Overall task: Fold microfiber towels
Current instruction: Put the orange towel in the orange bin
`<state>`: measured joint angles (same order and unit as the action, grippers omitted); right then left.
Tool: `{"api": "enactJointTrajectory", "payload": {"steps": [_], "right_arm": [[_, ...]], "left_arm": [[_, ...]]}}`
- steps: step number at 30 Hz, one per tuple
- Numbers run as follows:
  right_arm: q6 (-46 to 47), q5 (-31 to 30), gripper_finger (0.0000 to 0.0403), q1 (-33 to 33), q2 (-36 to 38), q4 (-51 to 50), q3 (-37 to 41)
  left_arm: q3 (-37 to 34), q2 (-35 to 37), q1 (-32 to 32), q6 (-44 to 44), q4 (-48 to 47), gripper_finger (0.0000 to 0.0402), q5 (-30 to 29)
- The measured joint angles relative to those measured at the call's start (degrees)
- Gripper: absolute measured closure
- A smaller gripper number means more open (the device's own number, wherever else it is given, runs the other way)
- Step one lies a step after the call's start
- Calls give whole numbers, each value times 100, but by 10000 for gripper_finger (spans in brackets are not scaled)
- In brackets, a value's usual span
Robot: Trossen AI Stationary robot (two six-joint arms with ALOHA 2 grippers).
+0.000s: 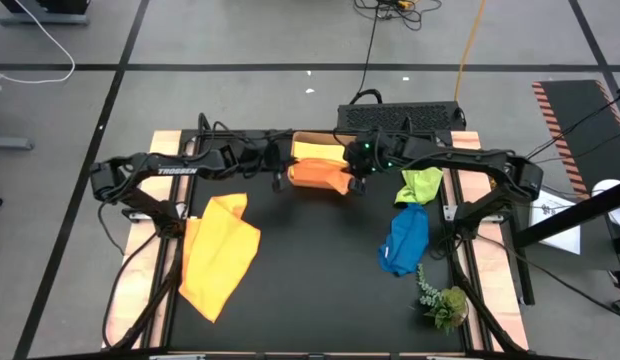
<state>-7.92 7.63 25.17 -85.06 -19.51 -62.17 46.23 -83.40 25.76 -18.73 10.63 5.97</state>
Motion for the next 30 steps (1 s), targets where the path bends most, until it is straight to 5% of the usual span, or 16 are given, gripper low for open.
{"api": "enactJointTrajectory", "payload": {"steps": [13, 30], "right_arm": [[-76, -428, 403, 318, -45, 300, -2], [-709, -1146, 403, 660, -994, 839, -4]], "left_arm": [[-93, -29, 188, 108, -3, 401, 9], [-95, -705, 658, -20, 535, 401, 182]]}}
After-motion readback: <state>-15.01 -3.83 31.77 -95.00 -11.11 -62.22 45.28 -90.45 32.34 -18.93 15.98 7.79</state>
